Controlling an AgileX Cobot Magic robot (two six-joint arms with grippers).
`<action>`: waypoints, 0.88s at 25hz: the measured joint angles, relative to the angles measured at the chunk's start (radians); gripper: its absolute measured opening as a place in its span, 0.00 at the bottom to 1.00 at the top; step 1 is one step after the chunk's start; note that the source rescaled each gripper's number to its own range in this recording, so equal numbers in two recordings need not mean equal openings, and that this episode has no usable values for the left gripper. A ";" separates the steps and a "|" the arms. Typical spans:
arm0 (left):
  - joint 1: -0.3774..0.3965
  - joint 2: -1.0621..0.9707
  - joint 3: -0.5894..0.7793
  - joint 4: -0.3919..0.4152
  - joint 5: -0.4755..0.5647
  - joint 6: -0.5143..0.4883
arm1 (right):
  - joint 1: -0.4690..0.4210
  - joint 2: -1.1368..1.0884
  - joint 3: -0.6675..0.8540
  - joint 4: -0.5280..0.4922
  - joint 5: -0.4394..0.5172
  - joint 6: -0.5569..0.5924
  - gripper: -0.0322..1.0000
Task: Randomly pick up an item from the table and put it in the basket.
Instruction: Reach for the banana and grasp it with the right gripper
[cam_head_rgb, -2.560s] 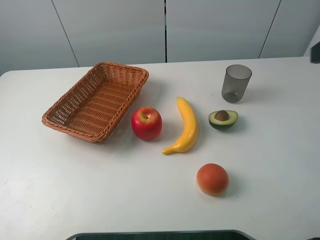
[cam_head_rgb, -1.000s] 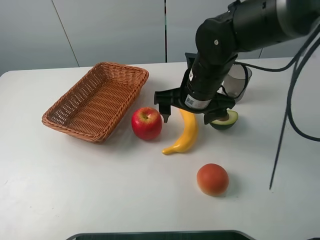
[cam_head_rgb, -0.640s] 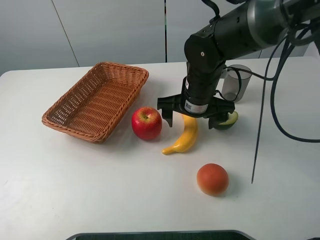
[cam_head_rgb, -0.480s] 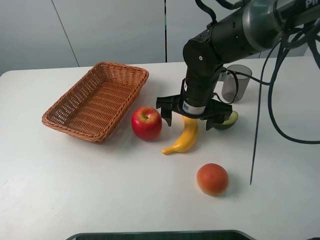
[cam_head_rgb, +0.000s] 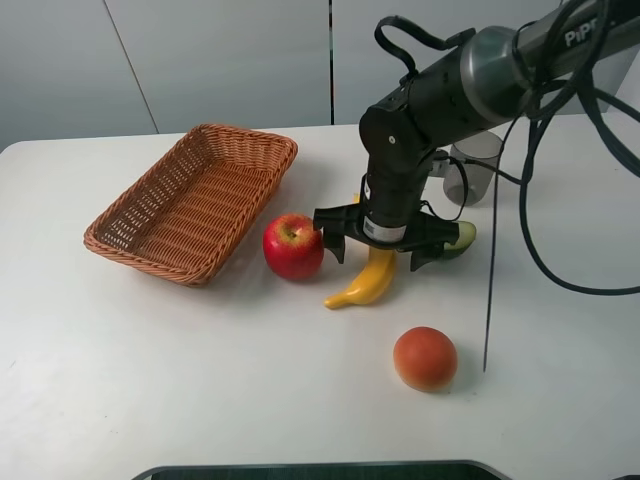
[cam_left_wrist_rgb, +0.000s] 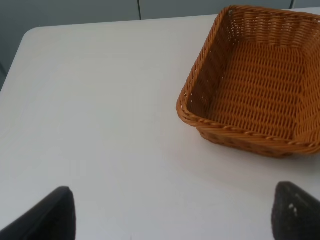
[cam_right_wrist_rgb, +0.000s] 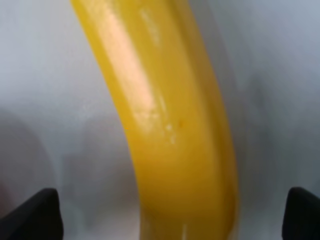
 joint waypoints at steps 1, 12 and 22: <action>0.000 0.000 0.000 0.000 0.000 0.000 | 0.000 0.005 0.000 -0.003 -0.003 0.002 0.91; 0.000 0.000 0.000 0.000 0.000 0.000 | 0.000 0.022 0.000 -0.011 -0.016 0.006 0.07; 0.000 0.000 0.000 0.000 0.000 0.000 | 0.000 0.022 0.000 -0.017 -0.018 0.006 0.06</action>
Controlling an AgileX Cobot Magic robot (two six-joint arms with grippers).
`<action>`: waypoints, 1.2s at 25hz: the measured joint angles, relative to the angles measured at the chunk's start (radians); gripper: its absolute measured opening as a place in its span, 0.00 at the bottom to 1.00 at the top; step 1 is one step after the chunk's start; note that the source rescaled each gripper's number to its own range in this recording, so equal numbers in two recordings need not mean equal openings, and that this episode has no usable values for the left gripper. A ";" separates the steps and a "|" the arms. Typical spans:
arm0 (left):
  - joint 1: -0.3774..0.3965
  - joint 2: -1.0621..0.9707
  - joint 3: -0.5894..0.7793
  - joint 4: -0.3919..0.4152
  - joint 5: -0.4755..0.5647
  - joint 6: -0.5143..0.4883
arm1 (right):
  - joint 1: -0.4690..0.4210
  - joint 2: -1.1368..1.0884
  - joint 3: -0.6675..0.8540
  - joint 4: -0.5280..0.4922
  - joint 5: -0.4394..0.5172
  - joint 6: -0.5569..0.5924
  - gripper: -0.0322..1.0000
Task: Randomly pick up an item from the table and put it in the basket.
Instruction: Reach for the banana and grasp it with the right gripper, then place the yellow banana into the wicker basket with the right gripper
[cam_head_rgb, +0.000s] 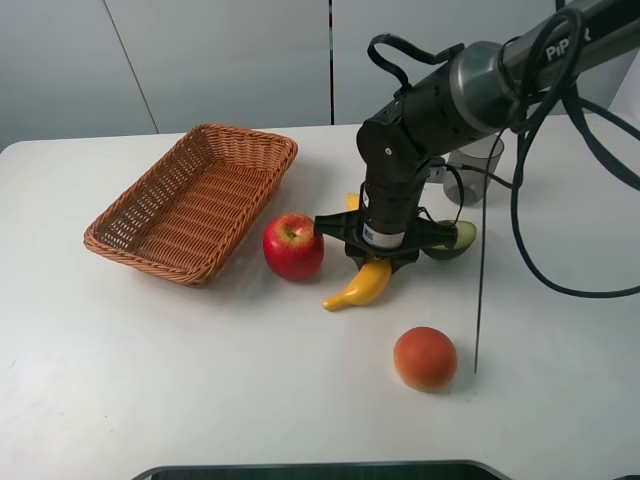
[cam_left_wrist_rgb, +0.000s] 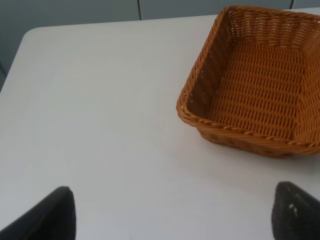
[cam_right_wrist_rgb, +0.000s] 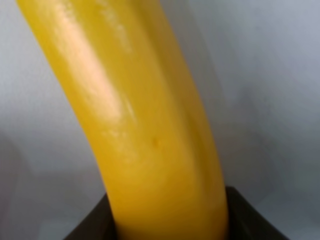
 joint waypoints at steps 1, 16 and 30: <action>0.000 0.000 0.000 0.000 0.000 0.000 | 0.000 0.000 0.000 0.000 0.000 0.000 0.06; 0.000 0.000 0.000 0.000 0.000 0.000 | 0.000 -0.091 0.000 -0.052 0.035 -0.034 0.06; 0.000 0.000 0.000 0.000 0.000 0.000 | 0.005 -0.297 -0.094 0.145 0.128 -0.387 0.06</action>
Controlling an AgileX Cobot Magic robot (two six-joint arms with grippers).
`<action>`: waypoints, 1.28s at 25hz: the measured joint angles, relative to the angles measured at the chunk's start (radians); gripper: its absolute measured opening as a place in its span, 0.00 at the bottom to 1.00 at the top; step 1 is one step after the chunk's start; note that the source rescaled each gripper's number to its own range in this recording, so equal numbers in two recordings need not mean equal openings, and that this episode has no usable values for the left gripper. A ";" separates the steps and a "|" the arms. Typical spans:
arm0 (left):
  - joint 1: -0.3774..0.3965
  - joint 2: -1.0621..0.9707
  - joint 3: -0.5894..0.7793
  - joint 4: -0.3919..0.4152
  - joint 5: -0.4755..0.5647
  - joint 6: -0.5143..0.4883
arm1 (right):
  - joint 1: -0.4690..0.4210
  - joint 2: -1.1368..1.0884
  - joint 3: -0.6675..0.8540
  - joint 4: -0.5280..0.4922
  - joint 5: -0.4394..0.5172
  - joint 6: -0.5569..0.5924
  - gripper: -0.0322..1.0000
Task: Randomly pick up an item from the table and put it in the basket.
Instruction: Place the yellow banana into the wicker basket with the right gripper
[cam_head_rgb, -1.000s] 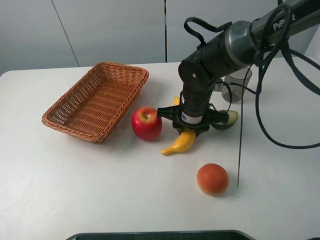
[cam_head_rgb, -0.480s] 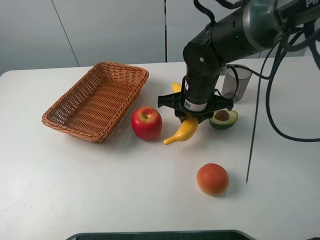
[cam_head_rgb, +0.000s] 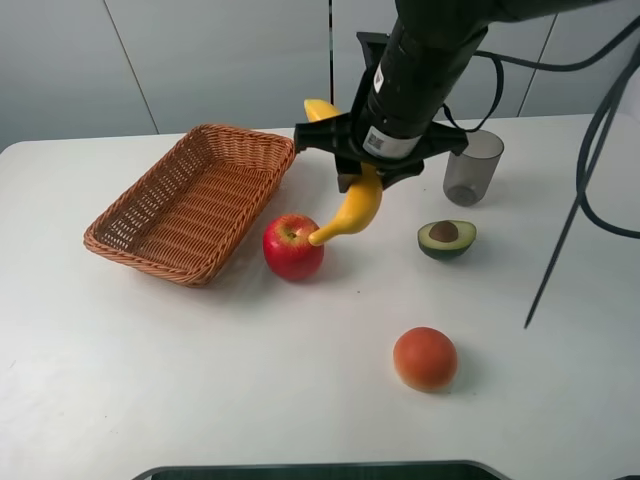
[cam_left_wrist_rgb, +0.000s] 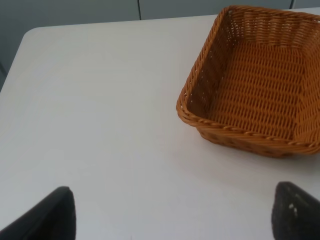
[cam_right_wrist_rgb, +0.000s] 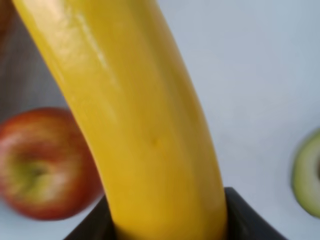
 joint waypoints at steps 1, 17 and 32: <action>0.000 0.000 0.000 0.000 0.000 0.000 | 0.006 0.000 -0.023 0.038 0.000 -0.036 0.06; 0.000 0.000 0.000 0.000 0.000 0.000 | 0.133 0.233 -0.346 0.124 -0.114 -0.139 0.06; 0.000 0.000 0.000 0.000 0.000 0.000 | 0.175 0.345 -0.364 -0.045 -0.350 -0.139 0.06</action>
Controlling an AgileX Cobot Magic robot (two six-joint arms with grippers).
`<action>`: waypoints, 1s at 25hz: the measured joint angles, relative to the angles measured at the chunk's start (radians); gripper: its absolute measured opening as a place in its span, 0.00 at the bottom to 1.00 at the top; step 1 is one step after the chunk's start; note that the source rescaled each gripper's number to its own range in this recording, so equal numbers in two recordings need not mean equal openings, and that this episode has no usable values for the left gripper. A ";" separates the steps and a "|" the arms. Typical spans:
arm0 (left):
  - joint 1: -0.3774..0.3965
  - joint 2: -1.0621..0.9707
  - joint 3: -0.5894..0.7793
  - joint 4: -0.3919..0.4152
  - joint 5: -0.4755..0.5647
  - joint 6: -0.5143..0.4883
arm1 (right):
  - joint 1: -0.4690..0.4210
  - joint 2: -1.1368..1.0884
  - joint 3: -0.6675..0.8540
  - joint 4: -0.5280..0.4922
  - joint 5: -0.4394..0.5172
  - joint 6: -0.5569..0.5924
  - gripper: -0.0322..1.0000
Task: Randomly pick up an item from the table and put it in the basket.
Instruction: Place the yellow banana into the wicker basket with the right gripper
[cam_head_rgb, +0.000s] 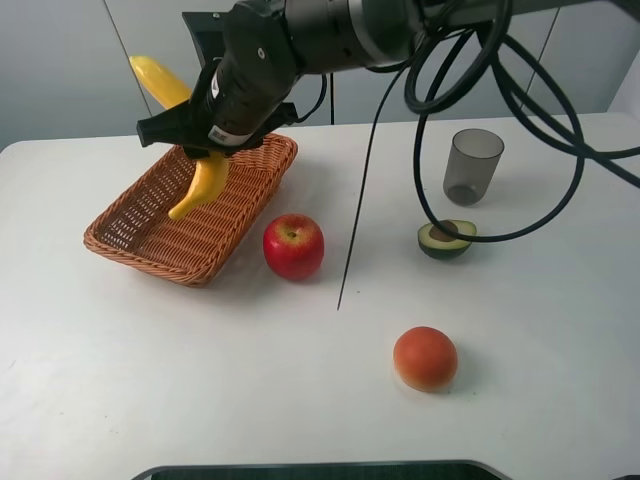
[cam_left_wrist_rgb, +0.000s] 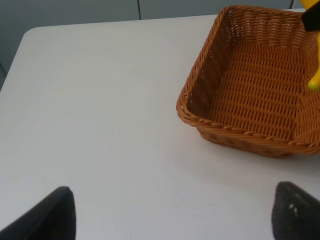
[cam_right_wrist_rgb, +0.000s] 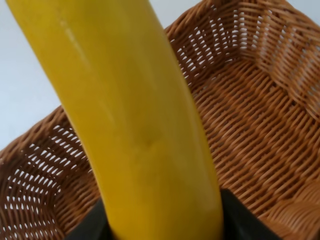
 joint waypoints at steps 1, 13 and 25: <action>0.000 0.000 0.000 0.000 0.000 0.000 | 0.000 0.006 0.000 -0.012 -0.004 0.000 0.06; 0.000 0.000 0.000 0.000 0.000 0.000 | 0.002 0.029 0.000 -0.045 -0.028 0.000 0.06; 0.000 0.000 0.000 0.000 0.000 0.000 | 0.002 0.042 0.000 -0.045 -0.010 0.007 0.98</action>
